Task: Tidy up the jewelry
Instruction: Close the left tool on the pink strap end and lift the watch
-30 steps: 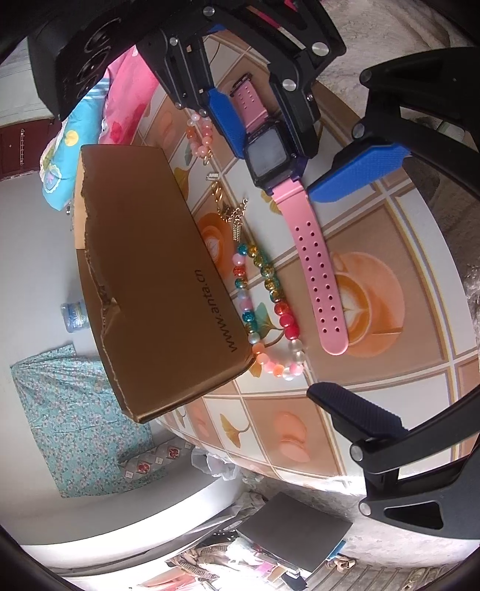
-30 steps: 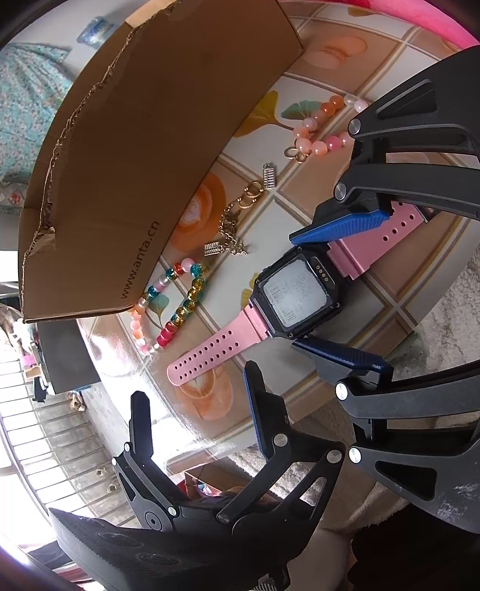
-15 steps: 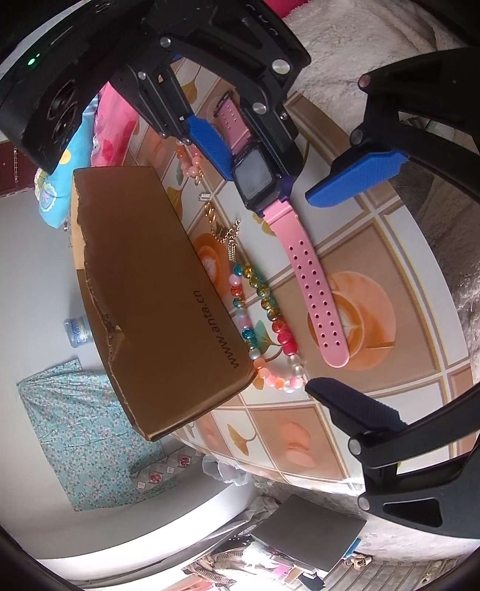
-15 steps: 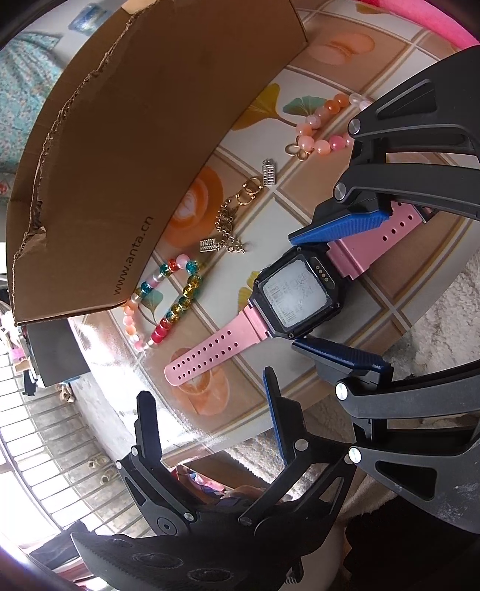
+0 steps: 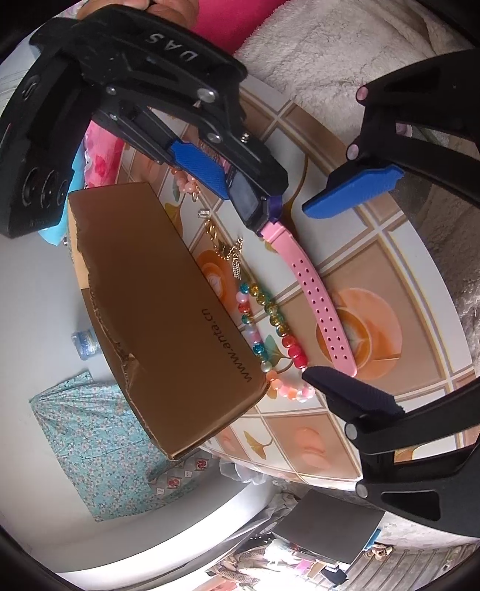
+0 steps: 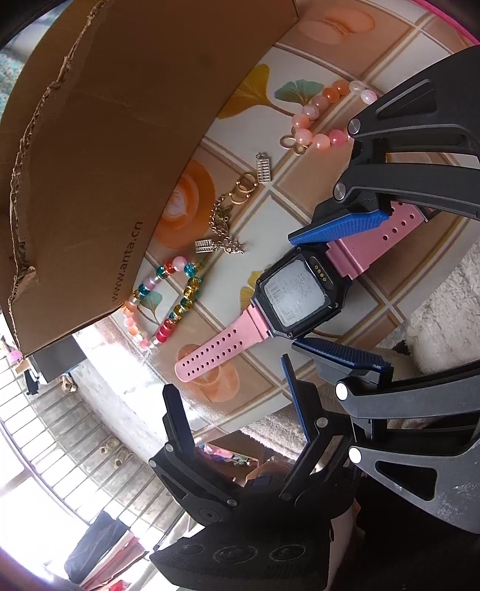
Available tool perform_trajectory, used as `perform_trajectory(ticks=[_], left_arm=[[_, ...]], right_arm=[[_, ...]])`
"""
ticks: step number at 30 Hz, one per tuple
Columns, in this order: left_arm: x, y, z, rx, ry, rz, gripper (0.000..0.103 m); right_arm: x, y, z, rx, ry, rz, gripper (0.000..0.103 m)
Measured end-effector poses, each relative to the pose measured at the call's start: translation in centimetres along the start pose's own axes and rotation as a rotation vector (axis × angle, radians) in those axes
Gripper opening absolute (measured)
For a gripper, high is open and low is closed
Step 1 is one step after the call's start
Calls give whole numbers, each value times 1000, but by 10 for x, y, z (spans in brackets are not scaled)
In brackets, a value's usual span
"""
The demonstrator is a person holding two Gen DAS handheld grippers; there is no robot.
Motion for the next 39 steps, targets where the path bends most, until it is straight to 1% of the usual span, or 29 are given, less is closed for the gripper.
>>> perform_trajectory(ticks=[1,5,7,11,14,17,19,20,21,23,25,27,28,30,33,36,39], left_arm=[[1,-1,0,4,-2,-5,75],[4,1,4,14,-15,-7,71],[5,3,5,20,-21,-9,68],[9,7,7,28,-33,-17,64],[12,8,6,14,-54,-24,57],[16,11,4,-9,-76,-29,50],[18,11,2,-17,-76,-36,42],[19,11,0,-20,-75,-42,40],[19,10,-2,-25,-76,-49,34],[20,7,-10,-54,-79,-70,27],[19,4,-15,-109,-124,-86,21],[19,3,-17,-162,-166,-101,19],[19,3,-17,-177,-177,-107,17],[20,3,-18,-210,-199,-122,16],[20,2,-22,-267,-232,-141,15],[19,2,-27,-315,-269,-160,13],[18,1,-27,-325,-293,-174,13]], right_arm=[[1,0,9,2,10,-4,48],[-1,6,18,19,58,-27,48],[-1,11,27,52,105,-39,48],[-4,12,39,103,185,-58,48],[-8,13,47,118,224,-66,48],[-10,13,54,118,242,-68,48],[-8,10,54,115,249,-66,48],[-9,8,53,113,251,-65,48],[-9,6,52,113,254,-64,48],[-11,6,55,114,262,-62,48],[-8,5,51,116,266,-57,48],[-7,3,50,121,267,-49,48],[-6,2,49,121,261,-44,48],[-8,-1,47,110,223,-25,49],[-11,-8,47,71,140,5,51],[-14,-19,50,37,38,33,51],[-18,-32,54,-13,-98,60,51]])
Point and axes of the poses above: each gripper's, at about its wrist camera, not at the fingertips, and x roughly the way its jaws point, z to its right, y to its top, the point moved 10 cm from there along x, roughly the way its jaws point, and after that the axes turned 8 degrees about -y, right-handed, at the moved point
